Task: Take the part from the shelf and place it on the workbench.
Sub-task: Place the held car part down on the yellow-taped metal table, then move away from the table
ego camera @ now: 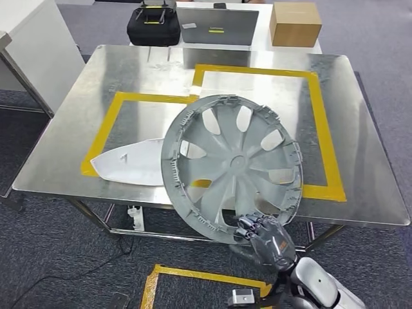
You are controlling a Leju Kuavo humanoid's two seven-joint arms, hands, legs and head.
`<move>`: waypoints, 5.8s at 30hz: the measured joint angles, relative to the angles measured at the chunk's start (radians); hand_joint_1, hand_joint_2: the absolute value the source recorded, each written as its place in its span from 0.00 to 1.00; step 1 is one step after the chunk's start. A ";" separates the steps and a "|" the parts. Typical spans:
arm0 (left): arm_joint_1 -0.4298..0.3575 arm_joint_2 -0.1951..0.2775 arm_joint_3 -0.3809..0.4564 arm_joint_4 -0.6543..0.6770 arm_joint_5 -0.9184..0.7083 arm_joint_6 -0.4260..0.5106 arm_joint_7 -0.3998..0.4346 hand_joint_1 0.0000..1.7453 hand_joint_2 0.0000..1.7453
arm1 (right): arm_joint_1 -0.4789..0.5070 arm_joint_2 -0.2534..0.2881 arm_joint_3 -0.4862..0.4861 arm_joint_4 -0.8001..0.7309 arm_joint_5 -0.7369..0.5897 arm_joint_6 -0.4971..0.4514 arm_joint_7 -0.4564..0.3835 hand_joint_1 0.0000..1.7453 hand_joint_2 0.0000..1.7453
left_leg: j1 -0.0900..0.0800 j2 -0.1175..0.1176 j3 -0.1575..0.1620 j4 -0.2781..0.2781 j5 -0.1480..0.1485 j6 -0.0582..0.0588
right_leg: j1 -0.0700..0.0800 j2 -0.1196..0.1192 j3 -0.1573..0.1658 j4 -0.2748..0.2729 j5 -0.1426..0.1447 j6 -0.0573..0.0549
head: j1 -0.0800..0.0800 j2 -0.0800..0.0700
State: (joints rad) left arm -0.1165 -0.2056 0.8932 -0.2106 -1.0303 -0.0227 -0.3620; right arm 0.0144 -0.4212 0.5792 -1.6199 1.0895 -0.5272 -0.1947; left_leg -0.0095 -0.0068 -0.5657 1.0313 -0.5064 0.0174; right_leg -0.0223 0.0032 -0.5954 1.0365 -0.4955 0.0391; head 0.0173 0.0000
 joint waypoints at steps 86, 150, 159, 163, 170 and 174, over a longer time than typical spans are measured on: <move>-0.018 0.029 -0.151 0.000 0.016 -0.029 0.026 0.00 0.00 | -1.060 0.365 0.099 1.221 -0.141 0.424 0.111 0.00 0.00 | 0.013 -0.002 -0.056 -0.002 0.059 0.019 | 0.003 0.001 -0.105 0.148 -0.012 0.012 | -0.005 0.000; 0.075 0.001 -0.080 0.000 0.166 0.072 -0.065 0.00 0.00 | 0.151 0.515 -0.486 -0.011 -1.138 0.297 -0.365 0.00 0.00 | 0.010 -0.006 -0.021 -0.008 0.042 0.009 | 0.008 -0.003 0.048 -0.019 -0.020 0.002 | -0.006 0.000; 0.076 -0.005 -0.064 0.000 0.165 0.077 -0.064 0.00 0.00 | 0.179 0.613 -0.603 0.125 -1.249 0.331 -0.362 0.00 0.00 | 0.017 -0.003 -0.098 0.245 -0.140 -0.038 | 0.007 -0.010 -0.001 -0.036 0.041 -0.033 | -0.010 0.000; 0.074 -0.005 -0.061 0.000 0.165 0.077 -0.063 0.00 0.00 | 0.179 0.627 -0.623 0.148 -1.249 0.331 -0.363 0.00 0.00 | 0.016 -0.003 0.048 0.072 -0.092 -0.028 | 0.009 -0.009 -0.043 -0.029 0.073 -0.026 | -0.010 0.000; 0.071 -0.008 -0.059 0.000 0.165 0.077 -0.063 0.00 0.00 | 0.180 0.637 -0.638 0.166 -1.249 0.331 -0.365 0.00 0.00 | 0.007 0.002 0.093 -0.056 -0.016 0.017 | 0.004 -0.006 -0.069 -0.017 0.078 0.010 | -0.005 0.000; 0.071 -0.009 -0.057 0.000 0.163 0.079 -0.056 0.00 0.00 | 0.174 0.641 -0.666 0.196 -1.270 0.309 -0.317 0.00 0.00 | 0.007 0.008 0.024 -0.056 0.037 0.029 | 0.004 -0.005 -0.124 0.213 -0.107 0.020 | 0.001 0.000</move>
State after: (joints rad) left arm -0.0455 -0.2146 0.8365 -0.2106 -0.8672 0.0562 -0.4179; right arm 0.1888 0.2197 -0.0864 -1.4244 -0.1802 -0.2184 -0.5116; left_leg -0.0024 0.0012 -0.5418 0.9753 -0.4690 0.0463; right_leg -0.0188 -0.0015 -0.7198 1.2493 -0.6026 0.0595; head 0.0185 0.0000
